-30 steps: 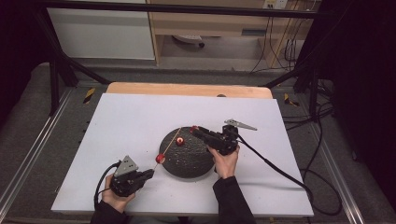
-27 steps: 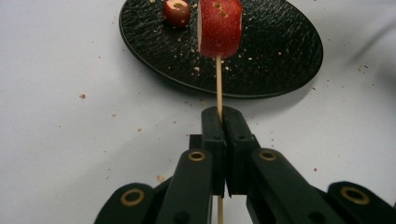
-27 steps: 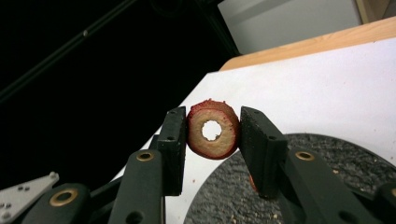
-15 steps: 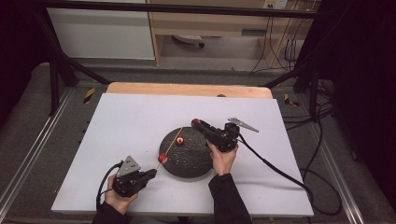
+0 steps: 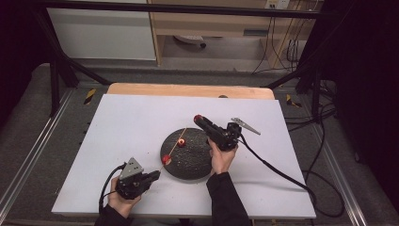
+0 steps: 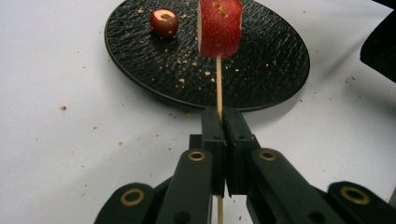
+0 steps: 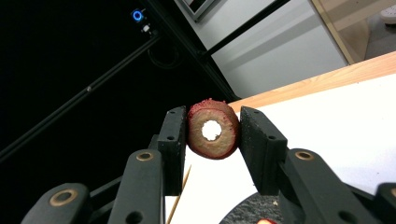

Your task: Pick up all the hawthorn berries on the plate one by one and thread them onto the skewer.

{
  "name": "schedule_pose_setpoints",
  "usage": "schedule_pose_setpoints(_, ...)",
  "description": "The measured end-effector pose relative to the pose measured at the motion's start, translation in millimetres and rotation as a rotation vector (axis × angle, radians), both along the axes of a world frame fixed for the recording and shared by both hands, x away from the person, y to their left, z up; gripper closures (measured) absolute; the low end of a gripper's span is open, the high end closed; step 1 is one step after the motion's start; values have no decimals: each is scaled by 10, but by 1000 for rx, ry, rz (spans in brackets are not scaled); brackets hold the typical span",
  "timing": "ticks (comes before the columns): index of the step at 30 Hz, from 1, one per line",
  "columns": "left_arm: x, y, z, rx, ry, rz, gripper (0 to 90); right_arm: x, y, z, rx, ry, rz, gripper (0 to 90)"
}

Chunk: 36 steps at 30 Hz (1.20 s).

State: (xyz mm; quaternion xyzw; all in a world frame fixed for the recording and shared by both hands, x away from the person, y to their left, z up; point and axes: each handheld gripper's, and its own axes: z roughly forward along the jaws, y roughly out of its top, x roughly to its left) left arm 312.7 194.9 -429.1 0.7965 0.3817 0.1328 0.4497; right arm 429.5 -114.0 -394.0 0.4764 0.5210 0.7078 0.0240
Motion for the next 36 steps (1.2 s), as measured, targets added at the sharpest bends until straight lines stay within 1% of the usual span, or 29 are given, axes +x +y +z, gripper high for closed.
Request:
schedule_pose_setpoints(6, -5, -71, 0, -10, 2, -2, 882, 33, 25, -47, 48, 4, -5, 633)
schedule_pose_setpoints(12, -8, -110, 2, -27, 3, 3, 881, 29, 44, -71, 72, -1, -9, 634)
schedule_pose_setpoints(16, -8, -155, -6, -27, 6, -2, 882, 24, 58, -90, 83, 1, -9, 634)
schedule_pose_setpoints(36, -4, -195, -5, -48, 12, 6, 881, -31, 120, -169, 92, -9, 1, 634)
